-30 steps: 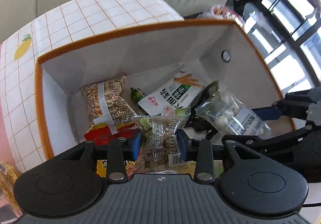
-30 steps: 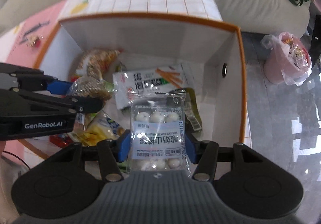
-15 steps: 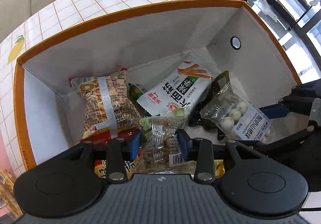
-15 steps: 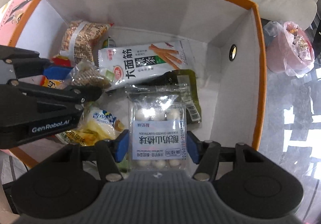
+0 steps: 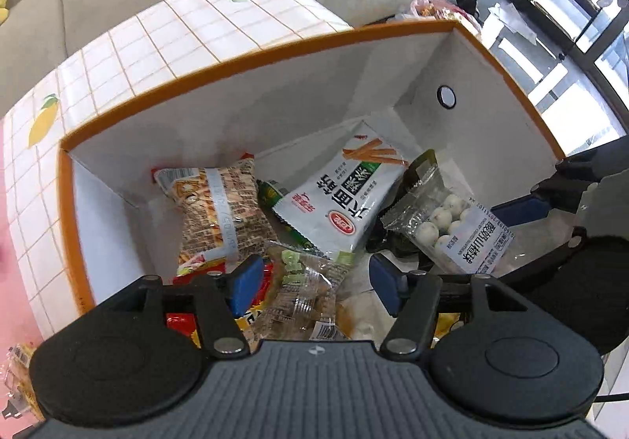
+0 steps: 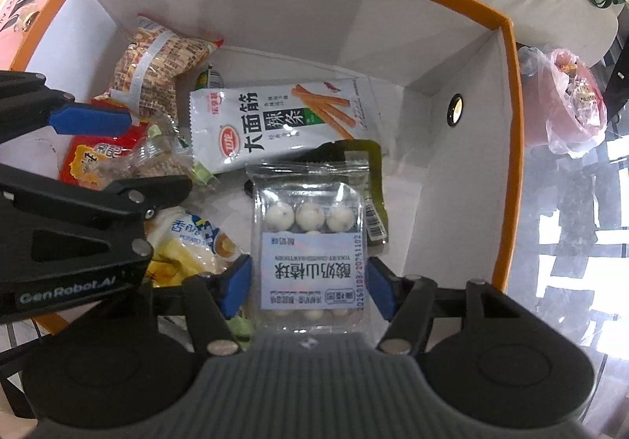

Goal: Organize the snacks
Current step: 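Lower both packets into the orange box and open both grippers, then withdraw both grippers from the box toward the remaining snacks on the cloth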

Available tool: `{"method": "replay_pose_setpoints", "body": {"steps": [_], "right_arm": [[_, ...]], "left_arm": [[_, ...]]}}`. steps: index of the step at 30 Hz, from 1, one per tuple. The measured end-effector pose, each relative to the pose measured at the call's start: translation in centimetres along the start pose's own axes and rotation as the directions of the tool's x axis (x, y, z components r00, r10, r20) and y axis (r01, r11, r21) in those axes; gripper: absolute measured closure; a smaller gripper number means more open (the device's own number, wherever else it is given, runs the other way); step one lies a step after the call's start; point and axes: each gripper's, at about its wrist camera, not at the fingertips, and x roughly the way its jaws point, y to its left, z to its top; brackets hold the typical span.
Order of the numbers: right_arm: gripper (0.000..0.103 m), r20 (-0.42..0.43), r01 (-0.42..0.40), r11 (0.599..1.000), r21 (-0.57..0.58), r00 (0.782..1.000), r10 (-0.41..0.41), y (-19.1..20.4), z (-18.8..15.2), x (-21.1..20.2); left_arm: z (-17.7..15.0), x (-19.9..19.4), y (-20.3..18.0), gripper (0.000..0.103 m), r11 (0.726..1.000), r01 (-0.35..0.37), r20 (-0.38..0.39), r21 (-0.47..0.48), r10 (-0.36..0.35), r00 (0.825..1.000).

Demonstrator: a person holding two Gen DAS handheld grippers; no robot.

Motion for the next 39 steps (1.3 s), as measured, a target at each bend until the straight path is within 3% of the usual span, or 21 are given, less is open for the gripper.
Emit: {"method": "replay_pose_setpoints", "body": {"steps": [5, 18, 28, 33, 39], "right_arm": [[0.021, 0.033, 0.02, 1.0, 0.008, 0.999, -0.021, 0.4, -0.1, -1.3], [0.018, 0.14, 0.037, 0.999, -0.012, 0.989, -0.035, 2.7, -2.1, -6.8], [0.017, 0.271, 0.026, 1.0, -0.013, 0.962, -0.021, 6.3, -4.0, -11.4], [0.017, 0.384, 0.036, 0.998, -0.058, 0.923, -0.011, 9.5, -5.5, -13.4], [0.017, 0.552, 0.018, 0.996, -0.092, 0.833, 0.035, 13.8, -7.4, -15.3]], "left_arm": [[-0.4, -1.4, 0.2, 0.03, 1.0, -0.006, 0.032, -0.022, 0.007, 0.999], [-2.5, -7.5, 1.3, 0.029, 0.999, -0.019, 0.153, -0.045, 0.026, 0.988], [-6.6, -13.8, 3.0, 0.029, 0.993, -0.072, 0.277, -0.091, 0.094, 0.956], [-9.4, -16.8, 4.8, 0.029, 0.987, -0.088, 0.342, -0.133, 0.129, 0.931], [-13.5, -19.5, 8.8, 0.029, 0.966, -0.075, 0.388, -0.247, 0.17, 0.906]]}}
